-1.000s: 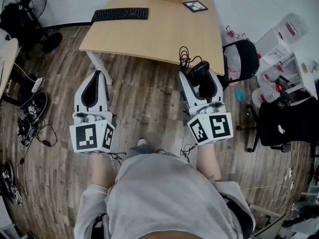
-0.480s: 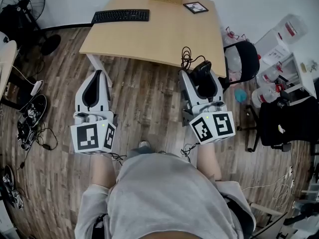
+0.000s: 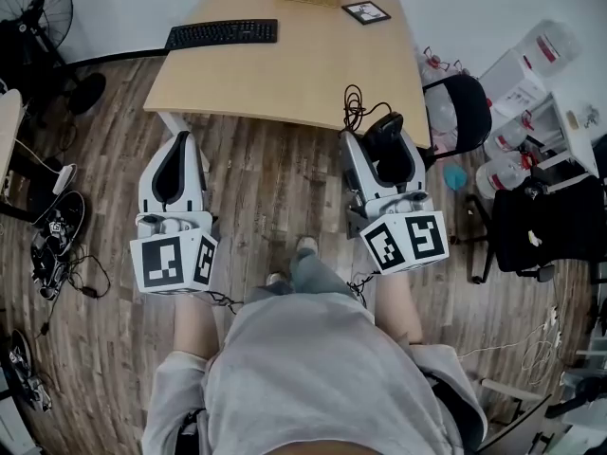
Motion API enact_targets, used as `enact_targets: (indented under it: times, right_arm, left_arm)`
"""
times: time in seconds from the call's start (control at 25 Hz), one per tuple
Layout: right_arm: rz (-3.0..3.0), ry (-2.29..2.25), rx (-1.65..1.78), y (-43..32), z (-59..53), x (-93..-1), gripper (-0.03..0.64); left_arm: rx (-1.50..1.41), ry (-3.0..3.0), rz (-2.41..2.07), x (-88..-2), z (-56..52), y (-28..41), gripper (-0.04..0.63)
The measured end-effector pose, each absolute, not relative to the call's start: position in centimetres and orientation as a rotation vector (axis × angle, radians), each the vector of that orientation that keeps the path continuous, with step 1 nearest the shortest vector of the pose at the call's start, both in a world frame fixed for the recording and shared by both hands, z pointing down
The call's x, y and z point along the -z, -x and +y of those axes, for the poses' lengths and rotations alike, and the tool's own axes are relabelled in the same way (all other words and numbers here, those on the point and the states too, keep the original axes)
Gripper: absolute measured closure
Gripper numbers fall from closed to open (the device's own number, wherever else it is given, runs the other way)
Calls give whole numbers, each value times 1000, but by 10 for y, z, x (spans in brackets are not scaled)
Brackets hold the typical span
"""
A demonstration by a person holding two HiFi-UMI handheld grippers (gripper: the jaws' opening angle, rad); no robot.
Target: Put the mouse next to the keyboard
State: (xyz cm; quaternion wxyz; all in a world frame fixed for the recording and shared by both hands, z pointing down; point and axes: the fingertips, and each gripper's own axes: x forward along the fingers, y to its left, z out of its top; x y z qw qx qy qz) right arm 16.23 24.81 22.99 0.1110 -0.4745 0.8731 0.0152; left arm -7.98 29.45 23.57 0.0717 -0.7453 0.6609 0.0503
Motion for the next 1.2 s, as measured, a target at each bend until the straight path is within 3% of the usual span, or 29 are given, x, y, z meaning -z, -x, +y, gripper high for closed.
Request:
enact_targets:
  times: [1.2]
  right_arm:
    - [2615, 1221, -19, -158, -17, -226, 350]
  left_arm:
    - [-138, 2081, 2107, -223, 66, 79, 584]
